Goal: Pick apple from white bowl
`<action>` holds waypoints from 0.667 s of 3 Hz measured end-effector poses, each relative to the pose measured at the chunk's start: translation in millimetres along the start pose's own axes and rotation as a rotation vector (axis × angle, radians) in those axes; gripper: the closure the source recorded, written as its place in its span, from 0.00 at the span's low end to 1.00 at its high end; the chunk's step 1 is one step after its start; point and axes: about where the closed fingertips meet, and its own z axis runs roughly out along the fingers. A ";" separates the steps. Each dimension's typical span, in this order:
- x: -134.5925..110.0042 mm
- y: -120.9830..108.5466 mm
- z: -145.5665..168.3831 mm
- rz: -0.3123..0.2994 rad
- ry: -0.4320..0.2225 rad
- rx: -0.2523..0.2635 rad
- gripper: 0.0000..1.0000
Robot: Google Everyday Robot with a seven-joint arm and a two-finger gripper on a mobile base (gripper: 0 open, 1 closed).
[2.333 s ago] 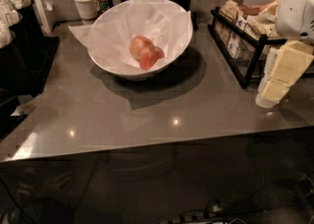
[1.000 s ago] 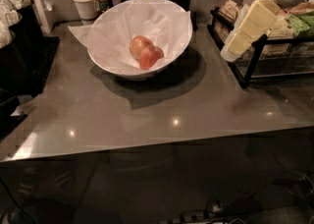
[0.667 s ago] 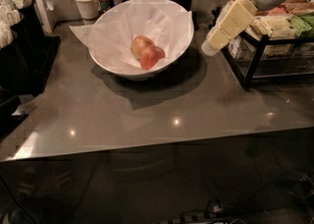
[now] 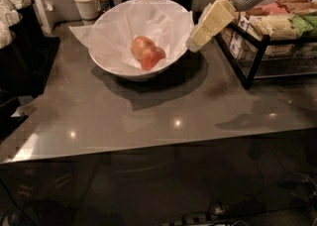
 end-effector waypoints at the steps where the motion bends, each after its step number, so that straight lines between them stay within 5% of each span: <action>1: -10.8 -4.2 28.4 -0.001 -0.020 -0.030 0.00; 2: -22.9 -1.6 72.8 -0.032 0.002 -0.116 0.12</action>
Offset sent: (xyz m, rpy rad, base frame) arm 0.0527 0.0970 -0.0700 -0.0193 0.1468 0.1968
